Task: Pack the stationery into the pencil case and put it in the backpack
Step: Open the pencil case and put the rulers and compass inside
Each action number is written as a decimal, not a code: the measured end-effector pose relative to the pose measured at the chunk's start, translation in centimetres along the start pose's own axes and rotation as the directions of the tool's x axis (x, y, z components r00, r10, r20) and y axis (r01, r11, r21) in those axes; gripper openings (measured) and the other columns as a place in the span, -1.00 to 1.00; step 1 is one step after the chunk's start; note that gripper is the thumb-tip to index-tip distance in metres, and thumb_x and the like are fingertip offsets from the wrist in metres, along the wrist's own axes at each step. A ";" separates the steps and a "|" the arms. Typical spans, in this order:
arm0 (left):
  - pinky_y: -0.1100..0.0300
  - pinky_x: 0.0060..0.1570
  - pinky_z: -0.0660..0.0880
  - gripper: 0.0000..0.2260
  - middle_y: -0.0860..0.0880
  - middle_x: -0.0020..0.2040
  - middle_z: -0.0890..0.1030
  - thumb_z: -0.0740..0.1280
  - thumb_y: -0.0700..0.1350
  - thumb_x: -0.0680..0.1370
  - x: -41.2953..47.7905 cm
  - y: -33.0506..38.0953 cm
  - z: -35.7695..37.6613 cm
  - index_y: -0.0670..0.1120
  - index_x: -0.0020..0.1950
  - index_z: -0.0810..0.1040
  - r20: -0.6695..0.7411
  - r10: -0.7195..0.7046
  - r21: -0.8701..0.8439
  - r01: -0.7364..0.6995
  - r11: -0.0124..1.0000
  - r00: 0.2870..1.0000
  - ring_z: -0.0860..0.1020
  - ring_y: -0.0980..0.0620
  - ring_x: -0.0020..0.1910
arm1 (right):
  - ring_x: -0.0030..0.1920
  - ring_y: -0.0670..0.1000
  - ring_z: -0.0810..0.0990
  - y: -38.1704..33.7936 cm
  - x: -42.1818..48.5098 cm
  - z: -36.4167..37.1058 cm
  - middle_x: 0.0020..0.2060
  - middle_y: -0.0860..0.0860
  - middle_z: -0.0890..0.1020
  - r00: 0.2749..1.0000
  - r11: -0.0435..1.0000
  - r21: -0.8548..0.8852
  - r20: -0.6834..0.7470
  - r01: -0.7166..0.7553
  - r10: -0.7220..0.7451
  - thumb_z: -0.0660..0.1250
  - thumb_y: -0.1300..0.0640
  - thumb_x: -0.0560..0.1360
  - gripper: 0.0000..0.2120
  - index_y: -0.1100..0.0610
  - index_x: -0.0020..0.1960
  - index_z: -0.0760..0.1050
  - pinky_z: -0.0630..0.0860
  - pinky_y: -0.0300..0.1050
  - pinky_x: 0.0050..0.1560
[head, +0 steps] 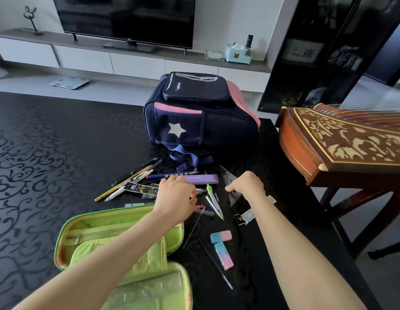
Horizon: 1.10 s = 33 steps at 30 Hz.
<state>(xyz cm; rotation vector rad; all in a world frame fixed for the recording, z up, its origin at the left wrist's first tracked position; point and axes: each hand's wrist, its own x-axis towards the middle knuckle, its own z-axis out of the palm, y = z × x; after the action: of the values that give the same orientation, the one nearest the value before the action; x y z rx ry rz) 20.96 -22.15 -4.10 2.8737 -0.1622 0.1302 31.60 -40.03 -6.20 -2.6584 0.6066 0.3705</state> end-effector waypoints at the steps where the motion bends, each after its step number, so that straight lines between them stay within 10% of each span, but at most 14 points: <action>1: 0.09 0.13 0.28 -0.83 -0.02 0.08 0.52 0.26 -0.01 0.51 -0.1 -0.1 -0.1 0.04 0.03 0.59 -0.004 -0.004 -0.012 0.004 1.000 1.000 0.43 -0.08 0.12 | 0.10 0.15 0.52 0.1 -0.2 0.3 0.12 0.14 0.54 0.999 1.000 0.010 -0.039 0.007 -0.006 0.51 -0.01 0.28 -0.39 0.22 0.23 0.42 0.49 -0.05 -0.03; 8: 0.03 0.03 0.38 -0.88 -0.07 -0.08 0.57 0.31 -0.08 0.47 -3.9 -3.2 -3.1 0.00 -0.09 0.64 -0.102 -0.044 -0.097 0.034 0.995 0.994 0.49 -0.13 0.00 | -0.14 0.08 0.58 2.0 -6.8 -0.1 -0.19 0.08 0.63 0.854 0.843 0.337 -0.461 0.419 -0.241 0.38 0.17 0.43 -0.89 0.22 -0.16 0.54 0.39 -0.13 -0.20; 14: -0.04 -0.11 0.50 -0.95 -0.07 -0.17 0.63 0.39 -0.13 0.38 -12.4 -8.9 -4.8 -0.01 -0.20 0.64 -0.128 -0.155 -0.095 0.144 0.985 0.980 0.57 -0.19 -0.14 | -0.19 -0.13 0.58 3.3 -19.6 0.5 -0.20 -0.10 0.66 0.555 0.504 0.294 -0.126 0.812 -0.822 0.41 0.14 0.43 -0.90 0.09 -0.06 0.65 0.45 -0.32 -0.10; 20: 0.04 -0.01 0.38 -0.87 0.05 0.03 0.63 0.39 0.00 0.43 -18.2 -11.8 -4.0 0.08 -0.05 0.64 -0.033 -0.161 -0.035 0.160 0.986 0.986 0.55 -0.08 0.07 | -0.35 0.00 0.50 3.4 -24.9 6.5 -0.42 -0.02 0.54 0.264 0.263 -0.109 0.003 0.959 -0.964 0.53 0.32 0.23 -0.85 0.13 -0.26 0.66 0.50 -0.14 -0.44; 23: 0.02 0.11 0.39 -0.52 0.07 0.20 0.56 0.13 0.28 0.39 -19.0 -12.0 -3.6 0.09 0.17 0.55 0.076 -0.159 -0.057 0.163 0.985 0.984 0.49 -0.07 0.20 | -0.32 0.01 0.47 3.2 -25.7 8.5 -0.40 -0.01 0.49 0.257 0.233 -0.226 0.084 0.946 -0.963 0.54 0.34 0.16 -0.80 0.15 -0.33 0.56 0.48 -0.16 -0.41; 28: 0.04 0.28 0.26 -0.33 0.05 0.39 0.38 0.07 0.38 0.34 -19.2 -12.1 -3.6 0.09 0.36 0.36 0.197 -0.118 0.028 0.115 0.993 0.973 0.36 -0.07 0.32 | 0.18 -0.01 0.40 3.6 -26.3 7.5 0.13 0.02 0.53 0.329 0.336 -0.035 0.312 0.941 -0.891 0.34 0.02 0.48 -0.63 0.16 0.23 0.49 0.19 -0.15 0.29; 30: 0.03 0.27 0.27 -0.35 0.05 0.38 0.38 0.16 0.36 0.35 -19.2 -12.1 -3.5 0.10 0.37 0.34 0.194 -0.104 0.062 0.094 0.994 0.976 0.35 -0.07 0.32 | 0.13 -0.05 0.48 3.8 -26.4 6.4 0.08 0.01 0.60 0.349 0.378 0.118 0.210 0.918 -0.913 0.31 0.09 0.51 -0.73 0.15 0.16 0.56 0.28 -0.22 0.25; 33: 0.02 0.25 0.28 -0.39 0.04 0.37 0.35 0.30 0.27 0.40 -19.1 -12.2 -3.0 0.15 0.40 0.25 0.174 -0.095 0.126 0.074 0.989 0.980 0.32 -0.06 0.33 | -0.10 -0.03 0.58 4.2 -24.0 5.1 -0.14 0.05 0.66 0.582 0.563 0.152 -0.166 0.813 -0.796 0.30 0.20 0.50 -0.86 0.19 -0.08 0.64 0.50 -0.10 0.03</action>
<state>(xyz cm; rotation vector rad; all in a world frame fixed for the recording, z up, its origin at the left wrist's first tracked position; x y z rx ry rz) 3.30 -7.79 -6.25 3.0034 -0.0678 -0.1406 7.90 -32.75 -4.06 -2.4145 -0.5747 -0.0830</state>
